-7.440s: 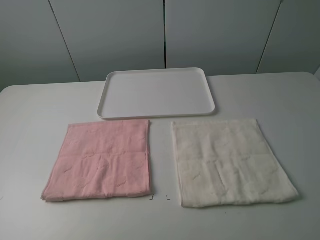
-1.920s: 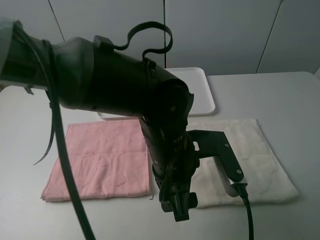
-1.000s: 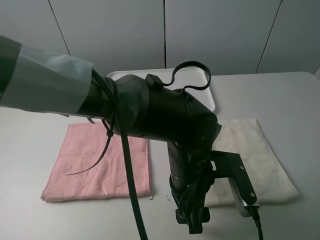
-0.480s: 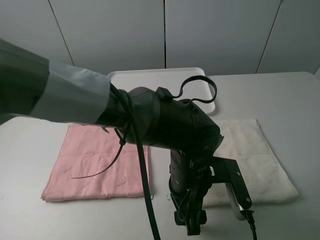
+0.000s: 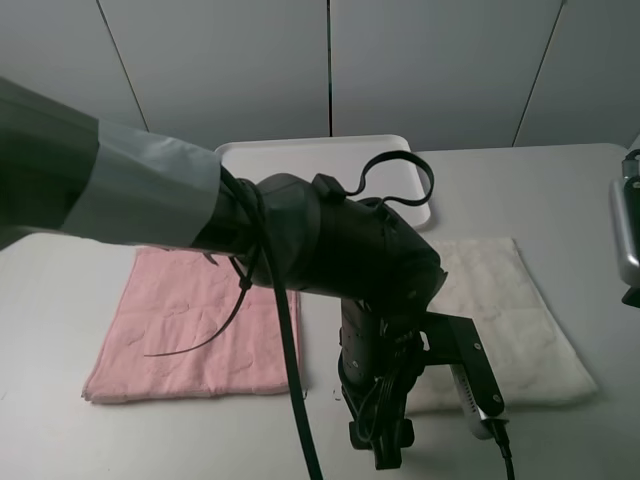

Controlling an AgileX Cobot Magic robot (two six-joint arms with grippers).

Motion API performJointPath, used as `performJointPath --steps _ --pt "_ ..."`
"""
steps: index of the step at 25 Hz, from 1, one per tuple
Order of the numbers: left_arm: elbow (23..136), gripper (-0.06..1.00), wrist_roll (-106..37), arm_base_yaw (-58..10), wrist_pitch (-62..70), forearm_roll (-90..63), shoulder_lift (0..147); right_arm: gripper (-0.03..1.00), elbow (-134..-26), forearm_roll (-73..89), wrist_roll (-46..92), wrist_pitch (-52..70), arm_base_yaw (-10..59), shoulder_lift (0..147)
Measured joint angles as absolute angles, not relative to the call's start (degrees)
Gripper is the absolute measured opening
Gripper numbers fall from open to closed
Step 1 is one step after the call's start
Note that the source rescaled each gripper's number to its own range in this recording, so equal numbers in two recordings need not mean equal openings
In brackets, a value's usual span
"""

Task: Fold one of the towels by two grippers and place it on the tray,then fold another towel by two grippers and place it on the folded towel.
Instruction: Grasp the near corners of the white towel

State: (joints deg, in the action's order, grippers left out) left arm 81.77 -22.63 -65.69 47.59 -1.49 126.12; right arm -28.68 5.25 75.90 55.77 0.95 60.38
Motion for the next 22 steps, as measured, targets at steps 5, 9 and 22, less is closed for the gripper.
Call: performJointPath --steps 5,9,22 --pt "81.8 0.96 -21.6 -65.7 47.6 -1.5 126.1 1.00 -28.6 6.4 81.5 52.7 0.9 65.4" --pt "81.8 0.96 -21.4 -65.7 47.6 -1.5 126.1 1.00 -28.6 7.1 85.6 51.0 0.9 69.5" --pt "81.8 0.96 -21.1 -65.7 47.9 -1.5 126.1 1.00 -20.6 8.1 88.9 39.5 0.7 74.1"
